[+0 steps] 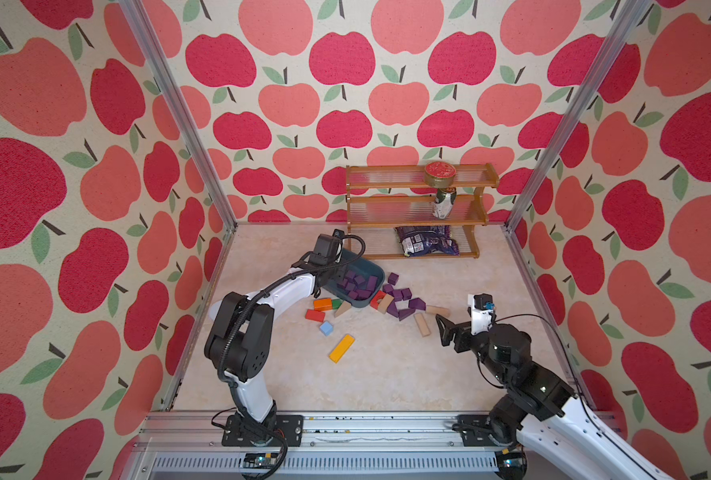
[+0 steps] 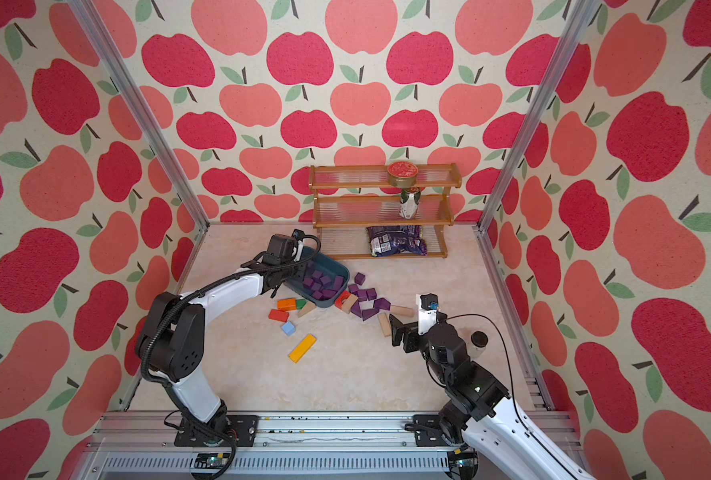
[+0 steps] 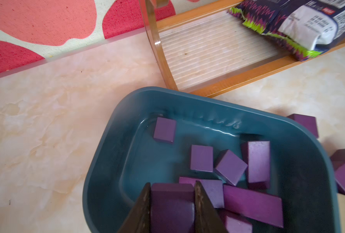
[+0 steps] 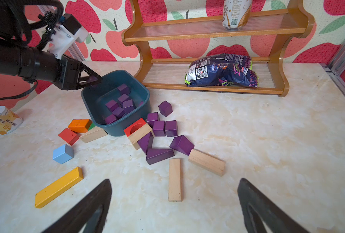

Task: Pick purple bricks into the storage bin
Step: Place the building block in the storage box.

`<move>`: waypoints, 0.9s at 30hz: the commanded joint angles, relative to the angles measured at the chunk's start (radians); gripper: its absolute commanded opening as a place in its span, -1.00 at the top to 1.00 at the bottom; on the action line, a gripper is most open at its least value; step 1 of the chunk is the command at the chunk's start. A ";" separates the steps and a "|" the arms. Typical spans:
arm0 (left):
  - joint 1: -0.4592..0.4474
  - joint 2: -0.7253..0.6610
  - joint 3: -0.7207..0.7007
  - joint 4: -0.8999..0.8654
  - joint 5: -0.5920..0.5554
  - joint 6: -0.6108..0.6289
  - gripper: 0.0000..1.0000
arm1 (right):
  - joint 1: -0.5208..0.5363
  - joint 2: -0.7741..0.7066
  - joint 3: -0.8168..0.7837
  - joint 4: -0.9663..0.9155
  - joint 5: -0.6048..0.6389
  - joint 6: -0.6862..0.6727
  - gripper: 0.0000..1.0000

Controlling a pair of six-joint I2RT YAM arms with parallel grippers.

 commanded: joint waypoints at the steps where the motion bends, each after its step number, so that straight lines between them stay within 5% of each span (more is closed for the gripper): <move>1: 0.034 0.056 0.067 -0.003 0.034 0.024 0.37 | -0.008 -0.011 -0.018 -0.008 0.014 -0.007 -0.99; 13: 0.097 0.243 0.176 -0.044 0.087 0.028 0.26 | -0.013 -0.010 -0.036 -0.004 0.021 -0.006 -0.99; 20: 0.091 0.177 0.130 -0.010 0.068 0.003 -0.36 | -0.016 -0.005 -0.044 0.002 0.016 -0.007 -0.99; 27: 0.001 -0.063 0.001 0.029 -0.031 -0.017 -0.99 | -0.020 0.018 -0.032 0.019 -0.001 -0.010 -0.99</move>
